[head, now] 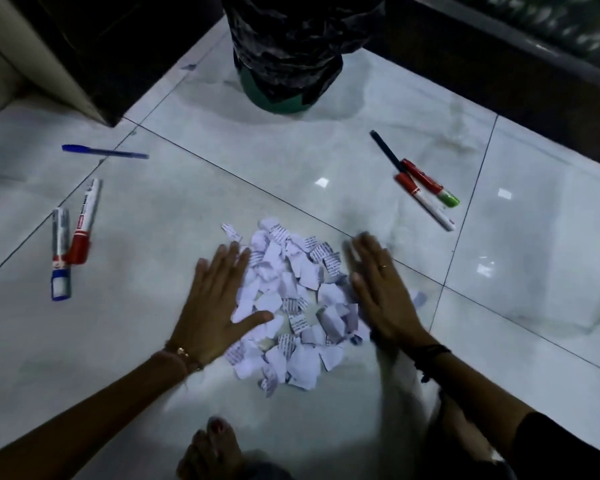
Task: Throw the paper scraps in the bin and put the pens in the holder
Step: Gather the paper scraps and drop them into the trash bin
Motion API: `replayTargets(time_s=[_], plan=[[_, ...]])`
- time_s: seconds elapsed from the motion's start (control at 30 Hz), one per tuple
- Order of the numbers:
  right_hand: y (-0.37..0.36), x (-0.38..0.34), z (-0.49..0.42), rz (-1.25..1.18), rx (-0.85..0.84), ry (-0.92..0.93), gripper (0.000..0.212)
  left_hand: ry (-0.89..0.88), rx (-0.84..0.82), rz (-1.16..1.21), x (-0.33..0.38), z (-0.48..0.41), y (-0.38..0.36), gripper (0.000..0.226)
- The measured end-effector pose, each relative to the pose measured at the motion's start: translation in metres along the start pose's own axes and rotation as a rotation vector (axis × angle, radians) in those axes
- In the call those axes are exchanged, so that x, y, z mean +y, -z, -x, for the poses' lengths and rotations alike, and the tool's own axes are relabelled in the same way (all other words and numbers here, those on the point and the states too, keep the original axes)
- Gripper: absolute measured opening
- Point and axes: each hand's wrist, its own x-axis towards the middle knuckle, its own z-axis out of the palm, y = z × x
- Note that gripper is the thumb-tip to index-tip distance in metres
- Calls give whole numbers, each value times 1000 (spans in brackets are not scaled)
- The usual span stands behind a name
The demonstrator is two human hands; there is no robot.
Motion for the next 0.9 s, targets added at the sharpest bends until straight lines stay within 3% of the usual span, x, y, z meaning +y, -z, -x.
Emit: replayTargets(time_s=[0.13, 0.37, 0.53, 0.77, 0.9], plan=[[-3, -31, 5, -199, -78, 123, 66, -91, 0, 33, 22, 0, 5, 106], [11, -4, 41, 24, -166, 274, 119, -153, -75, -125, 34, 42, -5, 136], [-27, -29, 15, 125, -186, 295, 112, -97, -25, -184, 38, 16, -13, 131], [-4, -27, -26, 199, -186, 334, 126, -28, -54, -239, 9, -11, 9, 137], [-17, -28, -57, 173, -209, 405, 109, -55, -95, -177, 7, -35, 9, 137]])
